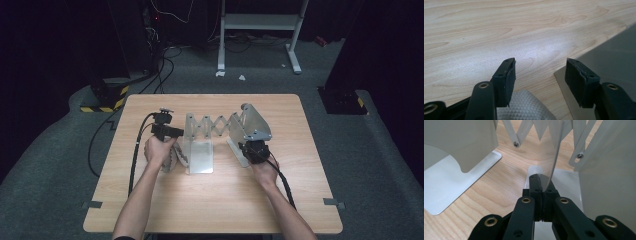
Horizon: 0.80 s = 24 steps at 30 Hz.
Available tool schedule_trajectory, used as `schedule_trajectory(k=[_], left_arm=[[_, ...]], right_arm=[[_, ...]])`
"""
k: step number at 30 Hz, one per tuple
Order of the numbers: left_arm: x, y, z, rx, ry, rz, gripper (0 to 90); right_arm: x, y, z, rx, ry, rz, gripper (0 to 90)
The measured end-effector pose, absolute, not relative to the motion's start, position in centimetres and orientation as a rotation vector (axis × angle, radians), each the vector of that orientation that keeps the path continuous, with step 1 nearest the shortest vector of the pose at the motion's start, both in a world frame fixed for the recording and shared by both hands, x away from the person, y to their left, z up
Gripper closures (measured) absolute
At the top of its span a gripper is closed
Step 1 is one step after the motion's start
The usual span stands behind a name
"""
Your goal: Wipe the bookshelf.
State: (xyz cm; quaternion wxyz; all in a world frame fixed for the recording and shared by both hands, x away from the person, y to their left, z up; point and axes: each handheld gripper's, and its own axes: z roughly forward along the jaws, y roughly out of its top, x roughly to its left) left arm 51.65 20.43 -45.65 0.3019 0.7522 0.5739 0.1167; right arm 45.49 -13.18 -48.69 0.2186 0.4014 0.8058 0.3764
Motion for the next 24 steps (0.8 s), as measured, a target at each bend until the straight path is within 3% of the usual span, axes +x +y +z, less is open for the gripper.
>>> schedule_trajectory(k=[24], left_arm=[[49.8,19.3,-44.9,2.075,1.404,0.287,49.0]], right_arm=[[45.4,-13.4,-48.4,1.11,2.261,1.083,89.8]])
